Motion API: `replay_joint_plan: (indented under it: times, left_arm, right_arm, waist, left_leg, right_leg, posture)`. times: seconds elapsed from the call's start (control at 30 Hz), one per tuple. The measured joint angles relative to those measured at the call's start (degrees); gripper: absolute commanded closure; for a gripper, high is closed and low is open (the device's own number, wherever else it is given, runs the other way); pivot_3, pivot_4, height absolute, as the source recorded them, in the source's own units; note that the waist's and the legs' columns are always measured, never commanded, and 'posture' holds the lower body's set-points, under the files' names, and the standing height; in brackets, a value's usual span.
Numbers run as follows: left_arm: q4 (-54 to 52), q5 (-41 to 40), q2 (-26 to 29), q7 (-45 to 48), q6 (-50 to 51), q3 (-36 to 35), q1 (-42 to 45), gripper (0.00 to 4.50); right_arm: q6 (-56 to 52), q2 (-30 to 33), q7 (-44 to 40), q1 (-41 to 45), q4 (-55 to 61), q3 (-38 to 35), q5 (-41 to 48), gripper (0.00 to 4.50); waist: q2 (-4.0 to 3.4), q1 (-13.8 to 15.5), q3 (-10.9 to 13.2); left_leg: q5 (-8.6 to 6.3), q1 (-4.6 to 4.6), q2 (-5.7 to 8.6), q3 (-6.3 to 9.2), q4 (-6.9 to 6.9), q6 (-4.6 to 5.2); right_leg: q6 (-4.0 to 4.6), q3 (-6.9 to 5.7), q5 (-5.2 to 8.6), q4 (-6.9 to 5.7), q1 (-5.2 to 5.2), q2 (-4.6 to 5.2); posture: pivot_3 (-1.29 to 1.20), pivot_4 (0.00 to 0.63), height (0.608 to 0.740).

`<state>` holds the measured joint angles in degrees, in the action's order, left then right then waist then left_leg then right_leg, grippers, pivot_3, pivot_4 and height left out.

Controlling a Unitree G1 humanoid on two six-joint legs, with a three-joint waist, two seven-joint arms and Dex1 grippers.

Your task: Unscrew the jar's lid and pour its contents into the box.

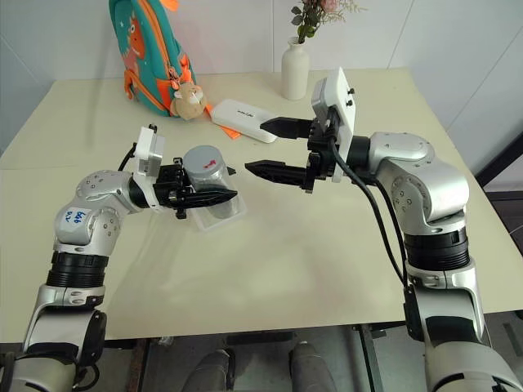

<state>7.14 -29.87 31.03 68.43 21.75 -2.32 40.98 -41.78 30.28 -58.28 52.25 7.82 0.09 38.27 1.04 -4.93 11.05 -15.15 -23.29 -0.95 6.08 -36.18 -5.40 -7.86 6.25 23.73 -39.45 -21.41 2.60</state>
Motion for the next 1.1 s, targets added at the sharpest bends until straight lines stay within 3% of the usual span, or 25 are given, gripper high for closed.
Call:
replay_joint_plan:
  times: [0.27,0.67,0.9,1.1]
  left_arm:
    - [0.5,0.7,0.5,-0.1,-0.7,0.2,0.0,2.53]
    - [0.4,0.7,0.3,-0.3,-0.6,0.8,0.1,2.53]
    - [0.5,0.7,0.0,-1.1,0.0,0.9,0.1,2.53]
    - [1.0,0.8,-0.1,-1.3,0.5,1.1,0.2,2.53]
  right_arm:
    - [-1.5,-10.0,7.3,1.6,1.3,5.2,-0.8,0.04]
    - [1.2,-15.5,11.5,6.7,-6.9,10.5,-9.1,0.04]
    - [3.3,-15.3,10.7,7.2,-8.1,10.9,-10.6,0.04]
    - [5.3,-8.1,5.6,5.0,-5.3,9.6,-9.8,0.04]
  waist:
    - [0.00,0.2,0.0]
    - [0.00,0.0,0.0]
    - [0.00,0.0,0.0]
    - [0.00,0.2,0.0]
  left_leg:
    - [0.01,-0.01,0.03,0.06,-0.06,-0.01]
    - [0.02,-0.01,0.03,0.07,0.01,-0.04]
    - [0.02,-0.02,0.03,0.07,0.00,-0.04]
    - [0.02,-0.02,0.04,0.07,0.01,-0.03]
  right_leg:
    - [0.01,-0.02,-0.01,-0.04,0.00,0.04]
    - [0.01,-0.02,-0.01,-0.04,-0.06,0.04]
    - [0.01,-0.03,-0.01,-0.03,-0.06,0.04]
    - [0.01,-0.04,-0.01,0.02,-0.02,0.05]
  posture:
    - [0.00,0.150,0.740]
    - [0.00,0.150,0.740]
    - [0.00,0.150,0.740]
    - [0.00,0.150,0.740]
